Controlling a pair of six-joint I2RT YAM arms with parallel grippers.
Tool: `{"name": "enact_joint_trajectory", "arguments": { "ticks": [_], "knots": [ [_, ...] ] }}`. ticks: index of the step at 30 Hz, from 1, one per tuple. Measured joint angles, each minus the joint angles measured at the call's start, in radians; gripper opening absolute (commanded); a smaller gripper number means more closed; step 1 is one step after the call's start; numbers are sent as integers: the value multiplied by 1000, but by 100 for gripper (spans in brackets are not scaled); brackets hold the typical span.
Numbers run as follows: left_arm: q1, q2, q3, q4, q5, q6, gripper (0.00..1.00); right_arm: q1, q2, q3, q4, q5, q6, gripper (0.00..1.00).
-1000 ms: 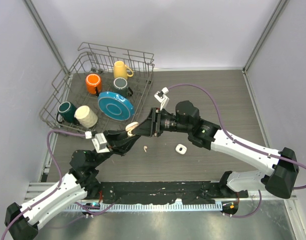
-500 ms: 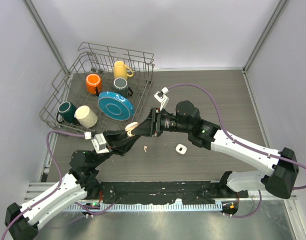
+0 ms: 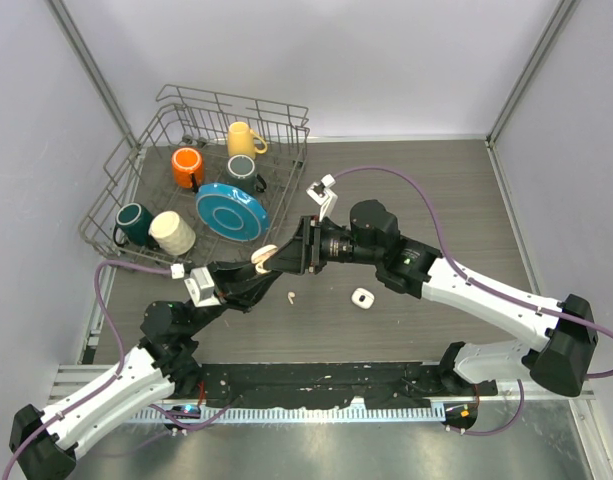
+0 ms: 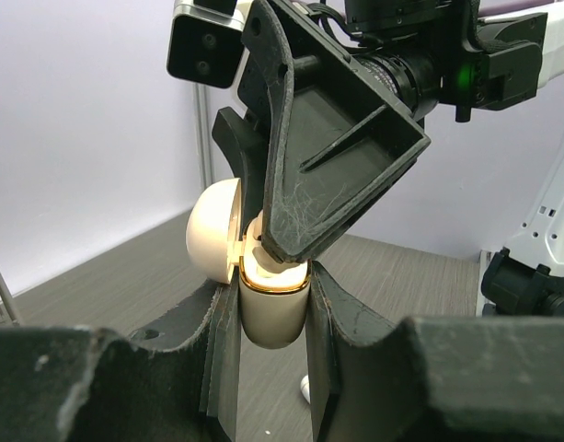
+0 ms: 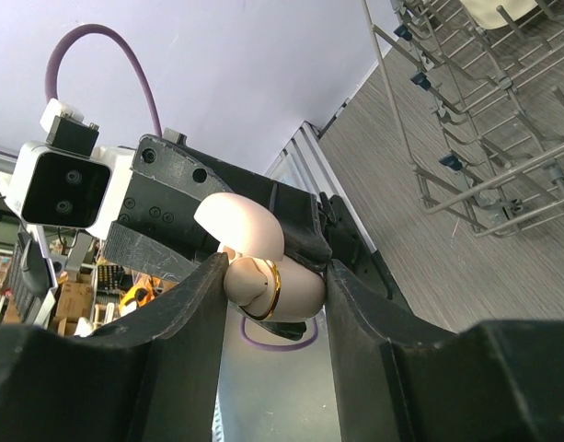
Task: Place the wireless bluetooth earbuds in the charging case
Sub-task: Place the earbud in the charging case.
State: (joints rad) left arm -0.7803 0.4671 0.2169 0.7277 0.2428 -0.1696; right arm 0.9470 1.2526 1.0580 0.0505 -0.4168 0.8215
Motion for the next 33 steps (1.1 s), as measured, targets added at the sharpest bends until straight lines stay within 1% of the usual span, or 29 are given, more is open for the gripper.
{"name": "enact_joint_trajectory", "arguments": {
  "ticks": [2,4,5,6,7,9,11,13,14,21,25,29,31,32,33],
  "knots": [
    [0,0,-1,0,-3,-1,0,0,2,2,-4,0,-4,28],
    [0,0,-2,-2,-7,-1,0,0,5,7,-11,2,-10,34],
    [0,0,-2,-2,-8,-1,0,0,5,10,-16,3,-13,39],
    [0,0,-2,-2,-8,-1,0,0,5,12,-21,3,-16,49],
    [0,0,-2,-3,-8,-1,0,0,5,13,-22,3,-18,56],
    [0,0,-2,-8,-9,-3,0,0,5,14,-25,5,-26,67],
    [0,1,-2,-19,-18,-5,0,3,5,15,-42,11,-40,75],
    [0,1,-2,-29,-27,-5,0,6,5,15,-60,22,-50,78],
    [0,1,-2,-31,-31,-5,0,7,5,15,-67,28,-55,81],
    [0,-32,-19,-51,-61,-5,0,8,-14,11,-70,79,-63,84],
    [0,-61,-24,-67,-68,-5,0,7,-93,-24,-30,108,-67,86],
    [0,-75,-24,-72,-71,-4,0,4,-209,-63,8,164,-82,85],
    [0,-78,-24,-77,-71,-4,0,-5,-251,-67,5,204,-87,83],
    [0,-80,-24,-78,-71,-4,0,-13,-270,-68,-1,234,-90,79],
    [0,-82,-24,-81,-71,-4,0,-25,-285,-68,-12,262,-90,78]
  ]
}}
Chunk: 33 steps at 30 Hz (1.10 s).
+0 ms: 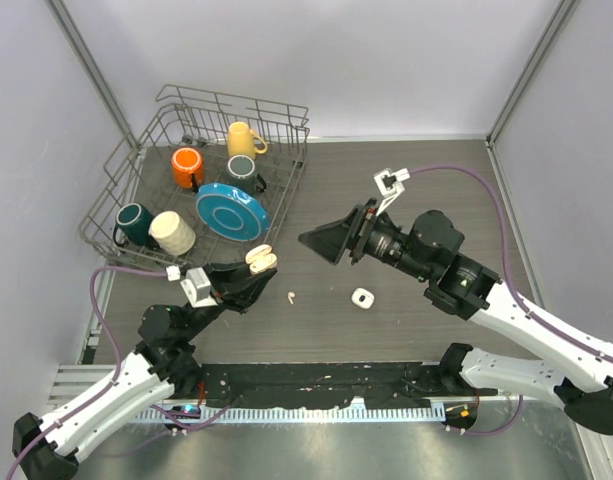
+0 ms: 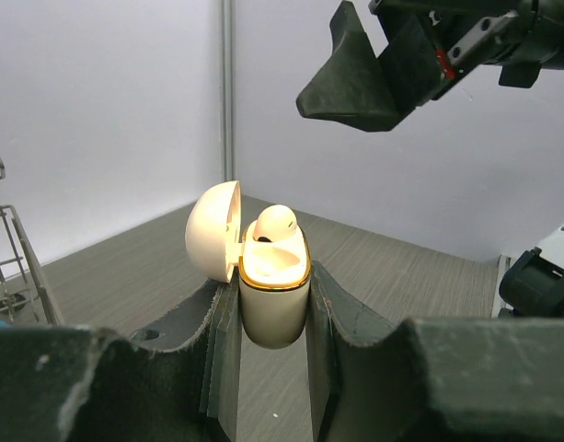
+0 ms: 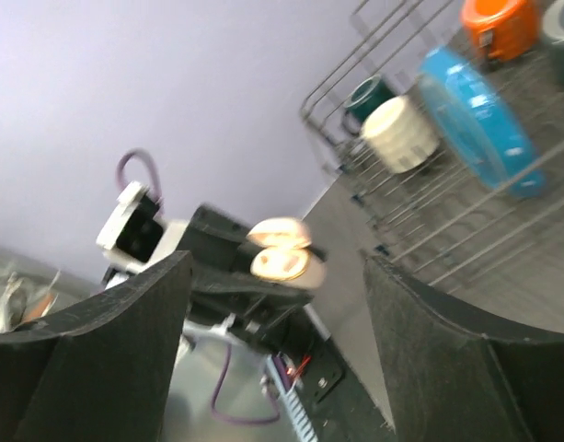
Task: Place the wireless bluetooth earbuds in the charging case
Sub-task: Place the earbud in the charging case, then pick up the earbud from the center of the board.
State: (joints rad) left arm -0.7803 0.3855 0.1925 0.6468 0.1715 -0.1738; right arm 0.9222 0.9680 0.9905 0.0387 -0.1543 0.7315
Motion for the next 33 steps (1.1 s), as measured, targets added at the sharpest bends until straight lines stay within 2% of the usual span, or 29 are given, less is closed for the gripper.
{"name": "enact_joint_trajectory", "arguments": {
  "ticks": [4,9,14,22,33],
  "knots": [
    [0,-13,0,-15,0,1,0,-53,-14,0,-109,159,13,68],
    [0,-28,1,-22,0,2,0,-89,83,0,-298,316,58,61],
    [0,-28,6,-27,0,2,0,-90,237,-25,-366,308,108,54],
    [0,-27,33,-29,4,2,0,-38,473,-51,-372,272,146,54],
    [0,-28,35,-31,5,2,0,85,704,88,-406,322,131,50]
  ]
}}
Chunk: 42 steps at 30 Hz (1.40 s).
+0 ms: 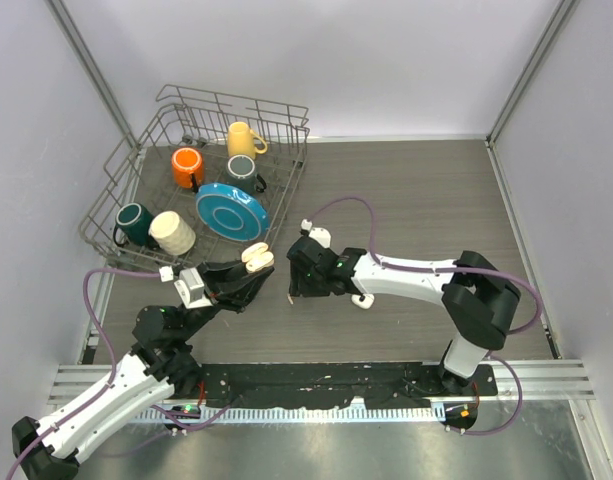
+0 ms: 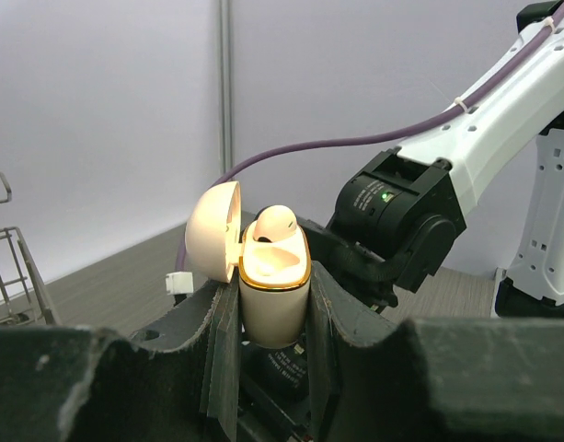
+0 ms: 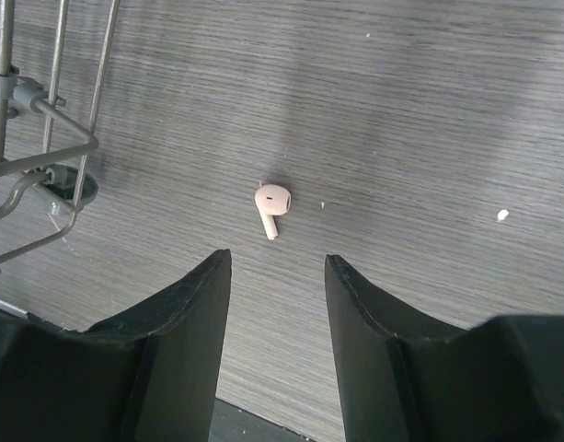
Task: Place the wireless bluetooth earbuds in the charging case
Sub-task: Pick up the earbud from the center of the board.
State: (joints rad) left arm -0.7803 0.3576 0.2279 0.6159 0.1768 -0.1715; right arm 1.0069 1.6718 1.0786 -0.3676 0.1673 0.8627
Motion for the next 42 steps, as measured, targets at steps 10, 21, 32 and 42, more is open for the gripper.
{"name": "enact_joint_trajectory", "arguments": {
  "ticks": [10,21,32,42],
  "knots": [
    [0,-9,2,-3,0,2,0,17,98,51,-2,19,0,47],
    [0,-14,5,-8,-1,4,0,17,164,101,-6,26,-28,40],
    [0,-14,5,-8,-1,5,0,17,203,119,-21,21,-48,37],
    [0,-13,5,-8,-1,5,0,17,214,130,-23,15,-56,31]
  ]
}}
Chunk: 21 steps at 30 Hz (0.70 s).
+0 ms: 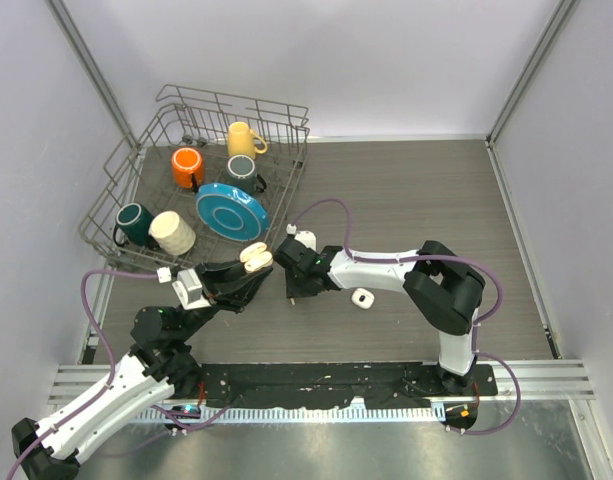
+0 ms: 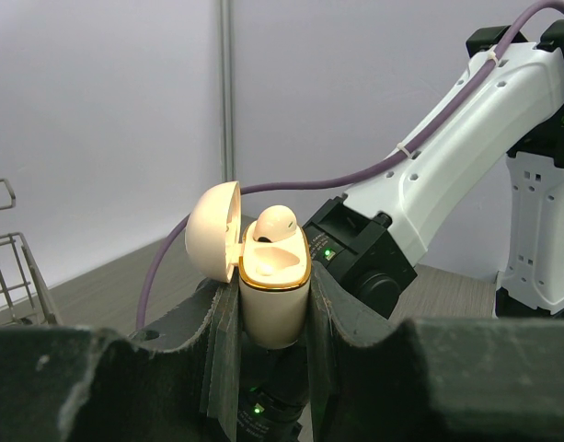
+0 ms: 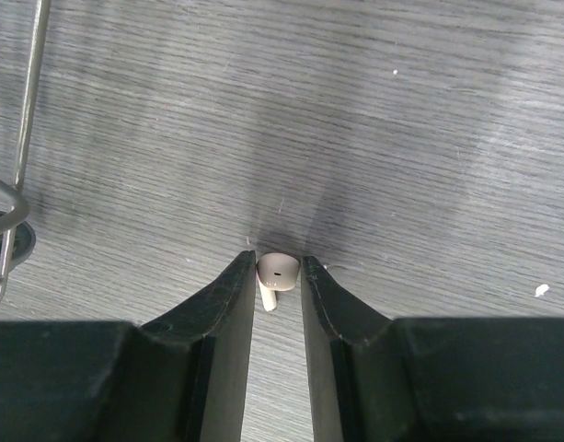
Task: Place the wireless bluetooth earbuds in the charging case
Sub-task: Pick up the earbud from the center of the board.
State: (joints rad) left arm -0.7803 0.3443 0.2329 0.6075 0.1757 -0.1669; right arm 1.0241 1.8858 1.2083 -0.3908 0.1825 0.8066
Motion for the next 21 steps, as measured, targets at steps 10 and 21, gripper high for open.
{"name": "enact_joint_trajectory", "arguments": {
  "ticks": [10,21],
  "knots": [
    [0,1,0,0,0,0,0,0,0,0,-5,-1,0,29],
    [0,0,0,0,-1,0,0,0,0,0,-7,-2,1,11]
  ]
}}
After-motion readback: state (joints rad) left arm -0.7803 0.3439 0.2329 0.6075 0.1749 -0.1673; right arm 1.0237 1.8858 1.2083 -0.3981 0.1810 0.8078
